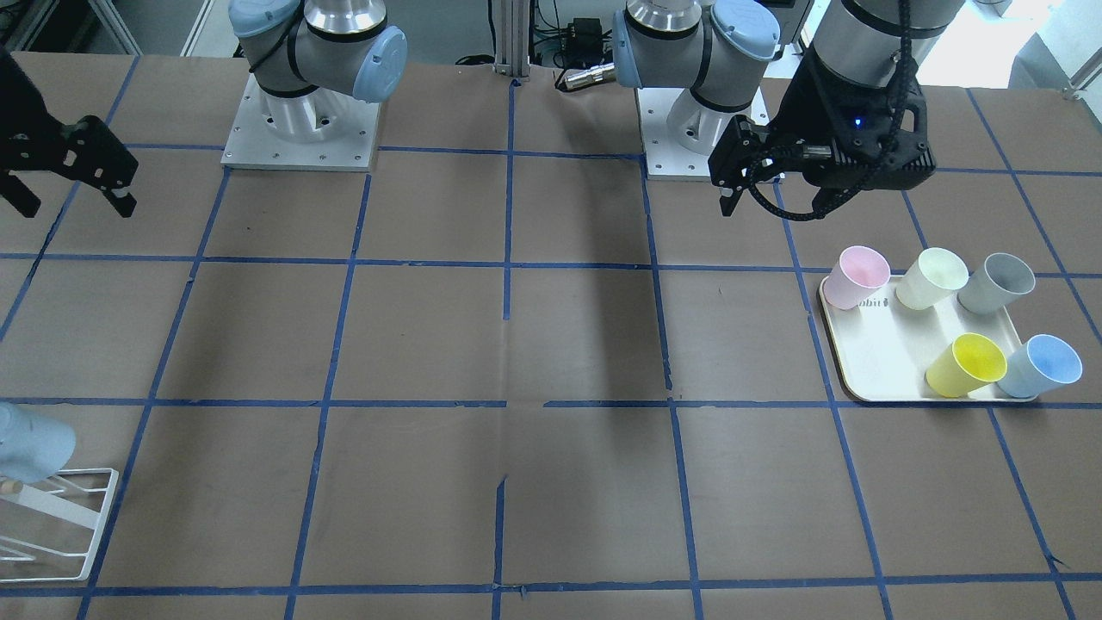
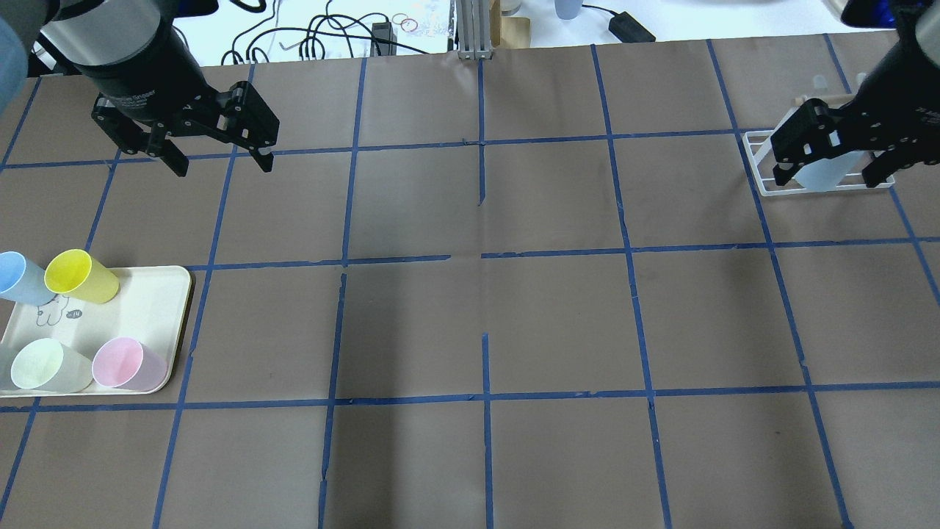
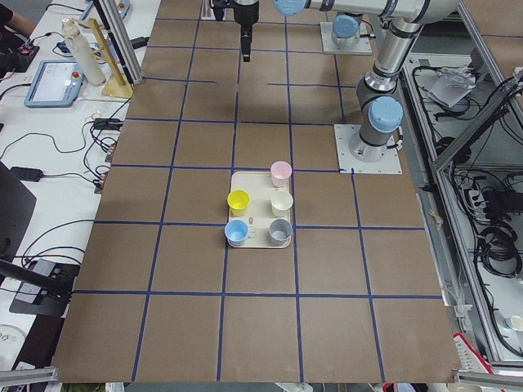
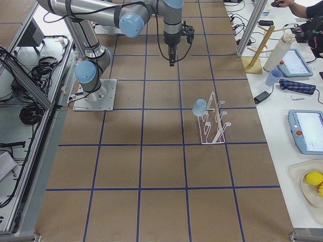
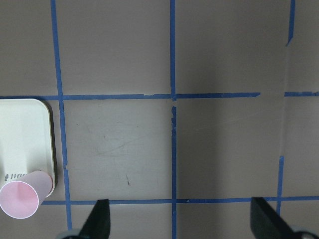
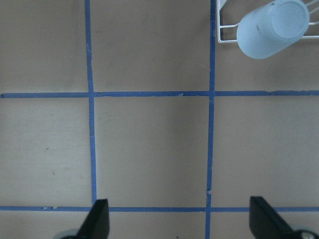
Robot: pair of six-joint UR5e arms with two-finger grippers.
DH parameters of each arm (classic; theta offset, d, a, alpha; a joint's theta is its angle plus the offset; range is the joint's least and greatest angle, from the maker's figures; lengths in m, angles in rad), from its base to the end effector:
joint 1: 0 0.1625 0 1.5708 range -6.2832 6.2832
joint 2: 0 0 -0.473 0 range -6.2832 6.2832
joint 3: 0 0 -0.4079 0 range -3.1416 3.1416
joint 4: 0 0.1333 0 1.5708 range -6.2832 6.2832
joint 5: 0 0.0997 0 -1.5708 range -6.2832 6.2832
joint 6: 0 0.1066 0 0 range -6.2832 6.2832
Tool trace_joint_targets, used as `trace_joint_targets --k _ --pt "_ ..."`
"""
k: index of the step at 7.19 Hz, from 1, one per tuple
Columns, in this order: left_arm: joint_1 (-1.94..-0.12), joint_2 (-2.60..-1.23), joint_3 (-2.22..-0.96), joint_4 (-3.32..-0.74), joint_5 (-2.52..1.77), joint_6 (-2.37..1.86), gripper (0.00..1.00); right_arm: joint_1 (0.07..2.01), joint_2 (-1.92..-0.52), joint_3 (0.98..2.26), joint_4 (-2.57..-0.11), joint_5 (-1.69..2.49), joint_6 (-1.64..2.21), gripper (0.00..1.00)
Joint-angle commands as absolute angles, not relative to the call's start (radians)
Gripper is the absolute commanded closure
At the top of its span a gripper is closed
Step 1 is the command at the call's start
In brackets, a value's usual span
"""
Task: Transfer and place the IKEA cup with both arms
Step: 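Move the right gripper over the pale blue cup on the wire rack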
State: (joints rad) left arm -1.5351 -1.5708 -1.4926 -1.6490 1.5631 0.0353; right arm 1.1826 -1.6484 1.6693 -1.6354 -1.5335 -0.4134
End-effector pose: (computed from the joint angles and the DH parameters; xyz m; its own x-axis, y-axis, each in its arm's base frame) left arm -0.1160 -0.5108 0.5608 -1.0000 -0.0004 0.0077 -0.0004 1.0000 -0.0003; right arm -0.0529 -0.4920 0.5235 -0.9995 -0.0265 -0.0166 -0.0255 0.9982 -0.0550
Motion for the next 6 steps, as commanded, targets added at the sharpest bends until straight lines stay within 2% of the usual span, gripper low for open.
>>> trace_joint_targets --k 1,6 --pt "-1.536 -1.571 -1.493 -1.649 1.563 0.035 0.0 1.132 -1.594 1.669 -1.715 -1.535 -0.555 0.0" --pt "-1.536 -1.571 -1.493 -1.649 1.563 0.035 0.0 1.082 -1.438 1.669 -1.958 -1.531 -0.753 0.0"
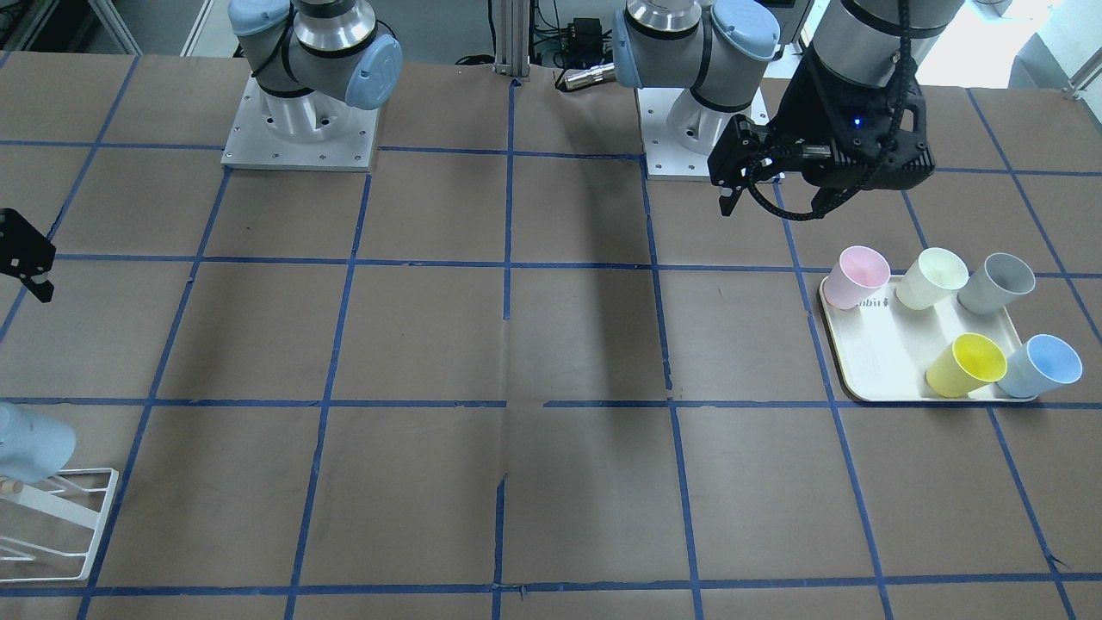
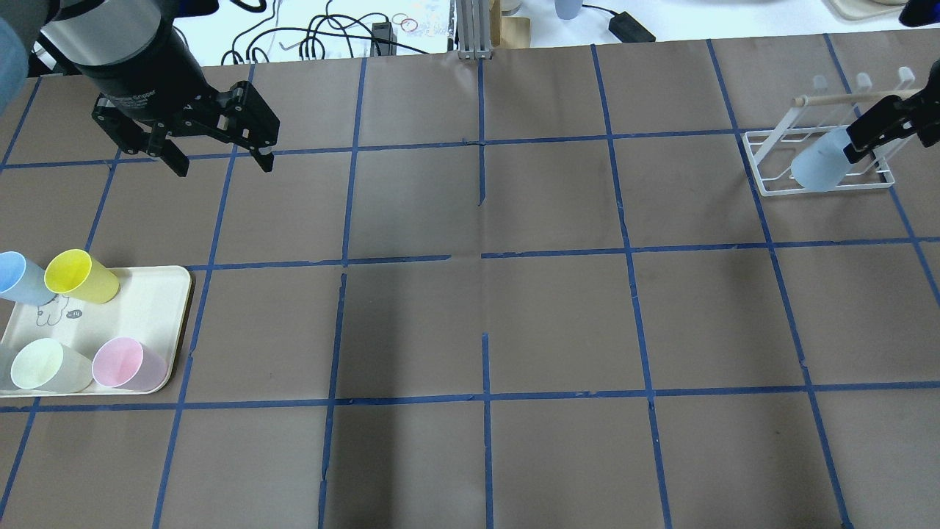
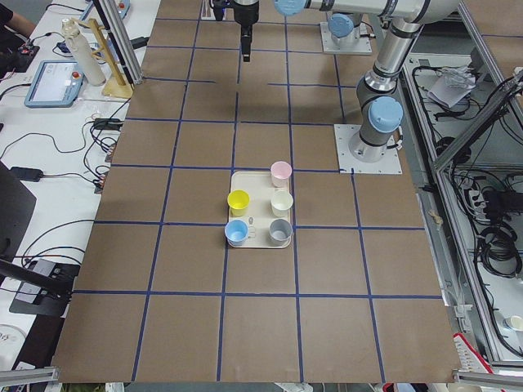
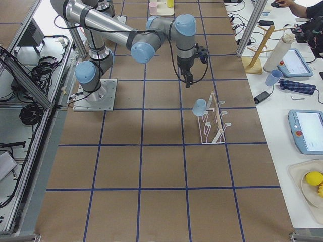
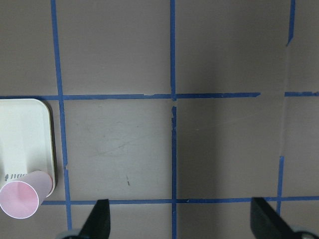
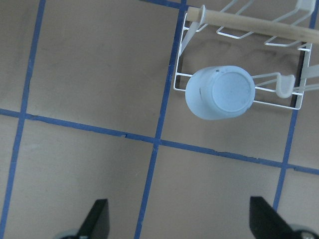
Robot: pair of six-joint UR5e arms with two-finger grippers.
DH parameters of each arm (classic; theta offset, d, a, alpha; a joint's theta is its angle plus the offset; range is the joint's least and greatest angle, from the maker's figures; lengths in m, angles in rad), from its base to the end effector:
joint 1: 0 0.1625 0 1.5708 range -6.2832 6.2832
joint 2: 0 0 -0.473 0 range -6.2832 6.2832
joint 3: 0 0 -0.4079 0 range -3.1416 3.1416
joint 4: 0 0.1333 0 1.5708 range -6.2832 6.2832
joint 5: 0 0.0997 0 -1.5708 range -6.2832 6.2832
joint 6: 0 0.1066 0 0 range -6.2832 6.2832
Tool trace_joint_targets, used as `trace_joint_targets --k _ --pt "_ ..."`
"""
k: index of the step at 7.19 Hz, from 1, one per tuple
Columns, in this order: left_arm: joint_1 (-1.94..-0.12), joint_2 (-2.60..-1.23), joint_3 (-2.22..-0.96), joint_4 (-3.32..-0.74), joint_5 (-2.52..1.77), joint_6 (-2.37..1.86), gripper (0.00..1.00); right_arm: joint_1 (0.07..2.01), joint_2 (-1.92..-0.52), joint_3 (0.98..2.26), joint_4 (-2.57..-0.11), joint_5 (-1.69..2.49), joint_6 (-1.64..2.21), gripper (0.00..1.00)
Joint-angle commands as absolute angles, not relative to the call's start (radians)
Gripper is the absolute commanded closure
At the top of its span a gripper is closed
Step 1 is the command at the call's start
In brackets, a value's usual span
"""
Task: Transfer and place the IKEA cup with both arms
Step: 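Move the right gripper over the pale blue cup on the wire rack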
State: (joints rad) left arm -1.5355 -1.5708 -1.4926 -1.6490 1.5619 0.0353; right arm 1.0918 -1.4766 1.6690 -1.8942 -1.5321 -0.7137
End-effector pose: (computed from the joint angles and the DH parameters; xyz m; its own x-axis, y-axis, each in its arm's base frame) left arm -0.1163 -0.5108 0.5608 -1.0000 0.0000 0.0089 0.0000 1.0000 -0.0003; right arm -0.1350 -0.5582 0.4628 -0.9713 -0.2312 0.0565 -0.2366 0.9637 -0.1239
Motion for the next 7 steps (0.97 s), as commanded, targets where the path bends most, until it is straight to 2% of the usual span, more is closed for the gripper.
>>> trace_joint_targets --k 1,7 --pt "-1.536 -1.571 -1.493 -1.649 1.563 0.035 0.0 1.078 -1.404 1.669 -1.98 -1.526 -0.768 0.0" --pt "-1.536 -1.569 -1.493 -1.649 1.562 0.035 0.0 1.078 -1.278 1.667 -2.105 -1.522 -0.773 0.0"
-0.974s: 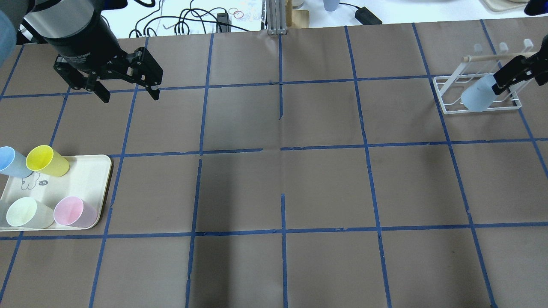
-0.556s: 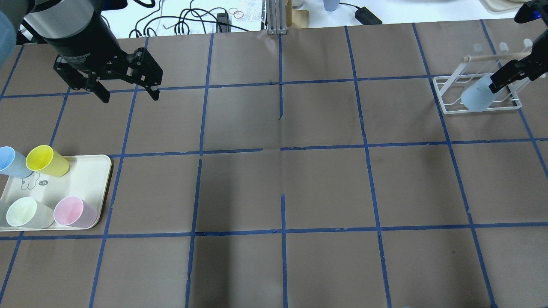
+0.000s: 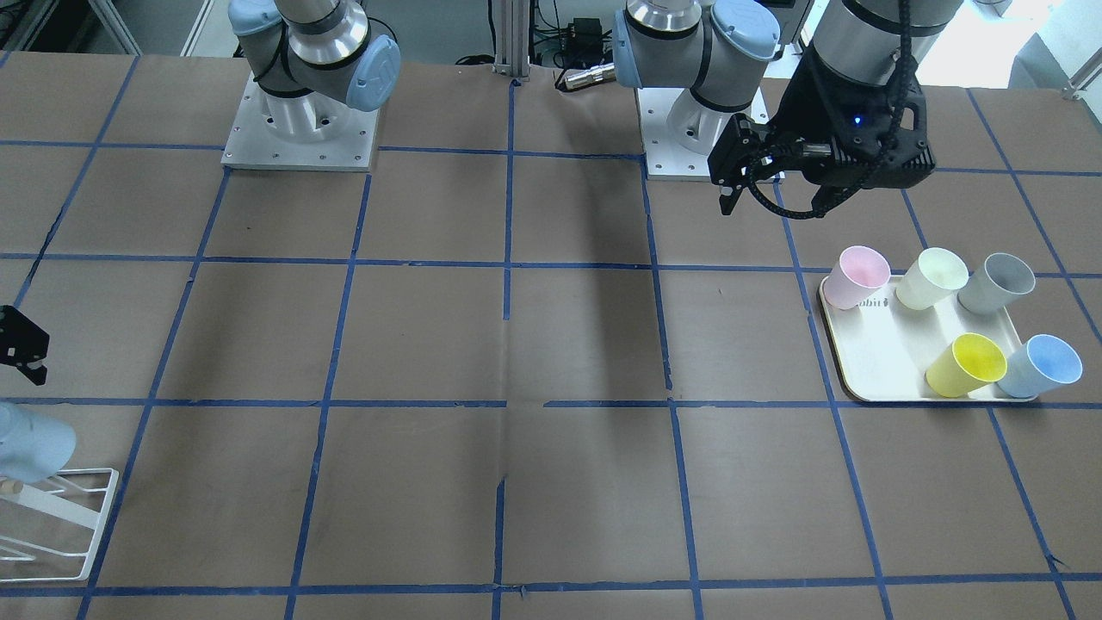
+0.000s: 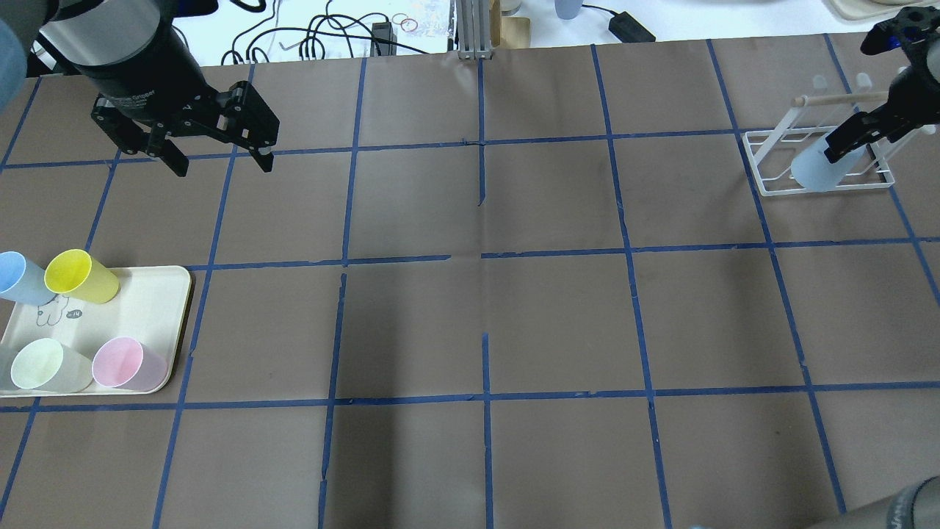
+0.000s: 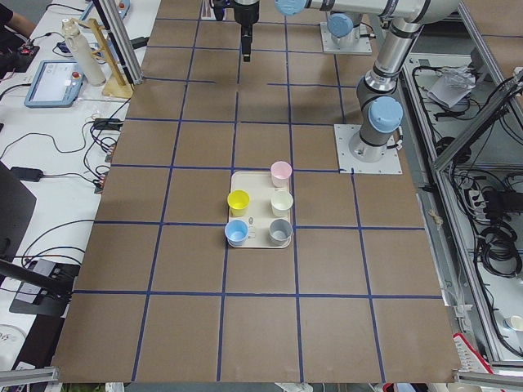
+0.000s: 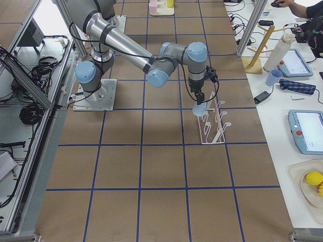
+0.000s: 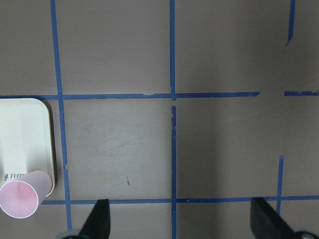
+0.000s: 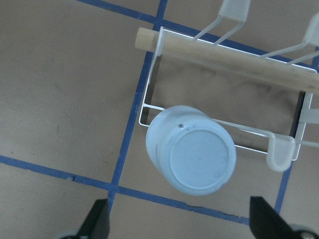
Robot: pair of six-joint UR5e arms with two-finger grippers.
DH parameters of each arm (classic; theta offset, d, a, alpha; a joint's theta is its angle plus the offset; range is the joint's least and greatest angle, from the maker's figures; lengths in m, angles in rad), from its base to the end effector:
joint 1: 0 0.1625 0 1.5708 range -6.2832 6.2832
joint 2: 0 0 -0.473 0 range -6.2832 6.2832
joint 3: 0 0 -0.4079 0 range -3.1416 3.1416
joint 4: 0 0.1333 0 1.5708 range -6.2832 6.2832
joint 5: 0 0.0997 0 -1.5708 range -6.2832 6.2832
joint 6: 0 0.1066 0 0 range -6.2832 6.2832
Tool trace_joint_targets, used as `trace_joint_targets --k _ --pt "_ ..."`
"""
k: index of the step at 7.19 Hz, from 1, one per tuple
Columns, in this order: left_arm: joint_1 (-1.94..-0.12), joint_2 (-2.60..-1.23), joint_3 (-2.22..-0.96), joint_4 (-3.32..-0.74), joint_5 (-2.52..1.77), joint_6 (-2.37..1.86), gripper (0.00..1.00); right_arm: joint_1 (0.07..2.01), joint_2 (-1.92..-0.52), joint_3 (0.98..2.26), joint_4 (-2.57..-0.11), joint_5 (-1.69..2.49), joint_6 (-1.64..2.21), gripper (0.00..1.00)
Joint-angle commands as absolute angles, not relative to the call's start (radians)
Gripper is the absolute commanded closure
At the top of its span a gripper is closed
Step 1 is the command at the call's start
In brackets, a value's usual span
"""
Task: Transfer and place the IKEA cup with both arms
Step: 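Move the right gripper over the pale blue cup on the wire rack, then lower the right gripper and close it on the pale blue cup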
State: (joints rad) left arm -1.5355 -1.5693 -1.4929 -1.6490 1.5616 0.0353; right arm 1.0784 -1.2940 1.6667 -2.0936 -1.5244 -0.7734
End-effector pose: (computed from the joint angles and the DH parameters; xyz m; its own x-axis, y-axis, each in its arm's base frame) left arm -0.1164 -0.5102 0.5614 -1.0000 0.0000 0.0091 0.0000 1.0000 -0.0015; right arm -0.1730 -0.6149 0.3786 -0.9587 -0.2751 0.0717 -0.2827 0.9491 -0.1390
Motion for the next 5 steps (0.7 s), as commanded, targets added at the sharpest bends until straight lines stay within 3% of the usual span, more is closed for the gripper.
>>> trace_joint_targets --k 1,5 --pt "-1.536 -1.569 -1.493 -1.649 1.562 0.035 0.0 1.078 -1.263 1.667 -2.124 -1.526 -0.775 0.0" --pt "-1.536 -1.569 -1.493 -1.649 1.562 0.035 0.0 1.078 -1.223 1.663 -2.129 -1.519 -0.772 0.0"
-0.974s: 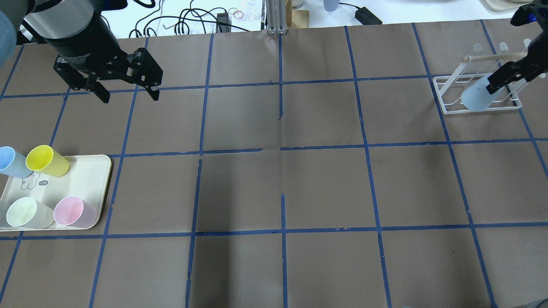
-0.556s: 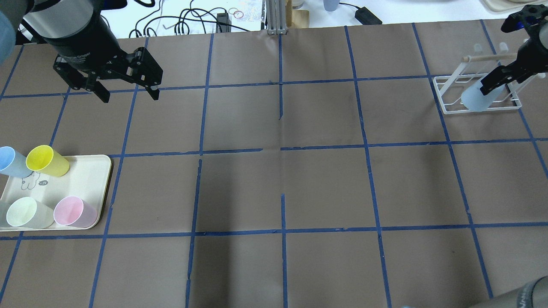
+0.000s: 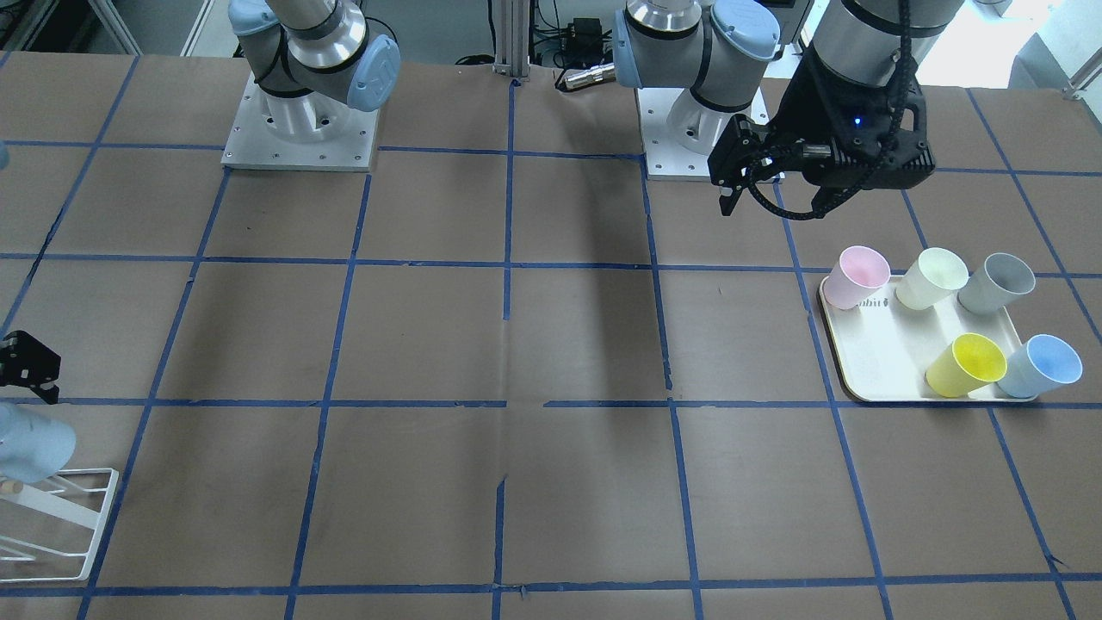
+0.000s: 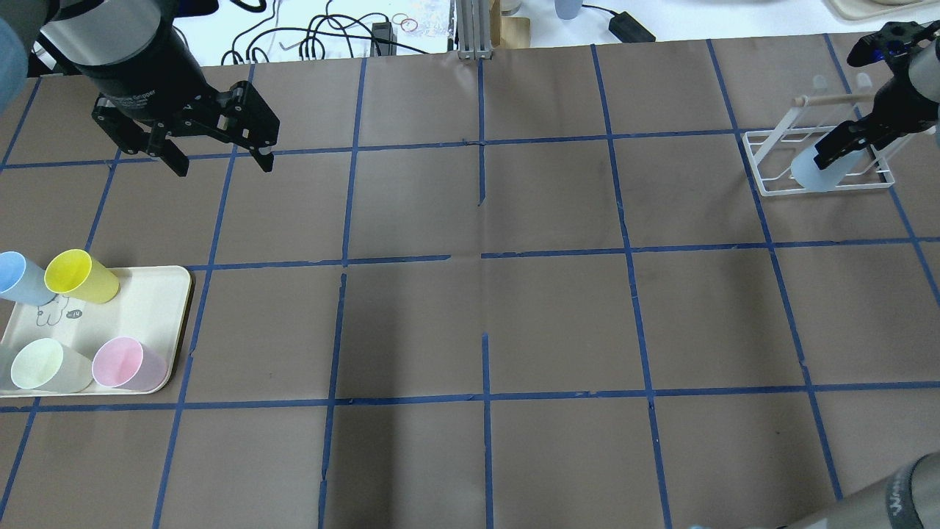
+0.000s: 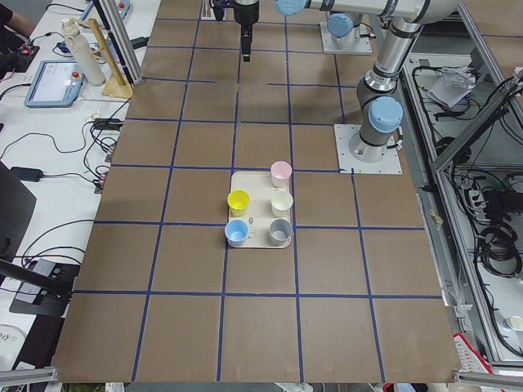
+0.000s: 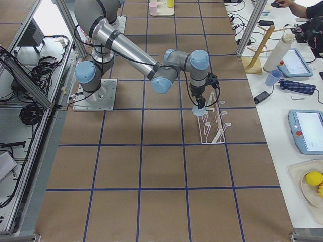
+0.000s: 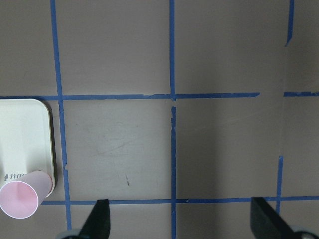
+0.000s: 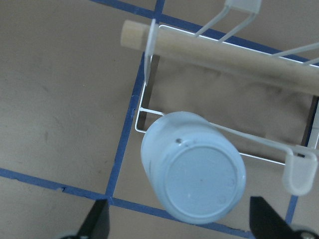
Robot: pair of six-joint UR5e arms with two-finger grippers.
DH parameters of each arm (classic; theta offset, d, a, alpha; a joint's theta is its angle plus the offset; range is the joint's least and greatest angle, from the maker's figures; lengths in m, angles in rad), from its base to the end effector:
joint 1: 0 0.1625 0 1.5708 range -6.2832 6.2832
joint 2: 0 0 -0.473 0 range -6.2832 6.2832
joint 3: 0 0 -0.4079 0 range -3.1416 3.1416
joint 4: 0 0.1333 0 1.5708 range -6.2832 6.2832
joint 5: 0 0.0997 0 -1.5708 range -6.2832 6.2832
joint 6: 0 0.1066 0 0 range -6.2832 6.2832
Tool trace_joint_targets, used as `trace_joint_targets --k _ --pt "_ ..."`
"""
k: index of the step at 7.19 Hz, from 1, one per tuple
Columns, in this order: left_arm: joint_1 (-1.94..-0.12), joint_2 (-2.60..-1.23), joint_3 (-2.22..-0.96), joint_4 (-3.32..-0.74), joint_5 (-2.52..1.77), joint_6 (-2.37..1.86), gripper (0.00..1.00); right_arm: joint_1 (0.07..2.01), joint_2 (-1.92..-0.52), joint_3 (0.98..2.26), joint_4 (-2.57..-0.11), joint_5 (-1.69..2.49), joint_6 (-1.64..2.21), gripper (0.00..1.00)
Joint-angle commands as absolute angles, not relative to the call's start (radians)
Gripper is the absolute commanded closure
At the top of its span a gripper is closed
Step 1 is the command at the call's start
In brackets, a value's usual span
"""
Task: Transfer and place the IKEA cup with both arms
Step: 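Lower the right gripper and close it on the pale blue cup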
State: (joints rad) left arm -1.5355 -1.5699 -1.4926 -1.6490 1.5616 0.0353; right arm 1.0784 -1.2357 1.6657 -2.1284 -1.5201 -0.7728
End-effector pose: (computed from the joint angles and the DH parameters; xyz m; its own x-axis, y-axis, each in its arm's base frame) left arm -0.1163 -0.5104 0.5612 -1.0000 0.0000 0.0092 0.0000 1.0000 -0.0012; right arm -0.1797 -0.6284 0.3462 -0.9596 -0.2762 0.0529 -0.2808 0.9514 -0.1262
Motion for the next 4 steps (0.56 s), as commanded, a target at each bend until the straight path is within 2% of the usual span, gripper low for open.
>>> trace_joint_targets --k 1,4 --pt "-1.536 -1.569 -1.493 -1.649 1.562 0.035 0.0 1.078 -1.223 1.663 -2.129 -1.517 -0.769 0.0" --pt "-1.536 -1.571 -1.493 -1.649 1.56 0.035 0.0 1.078 -1.187 1.663 -2.212 -1.516 -0.772 0.0"
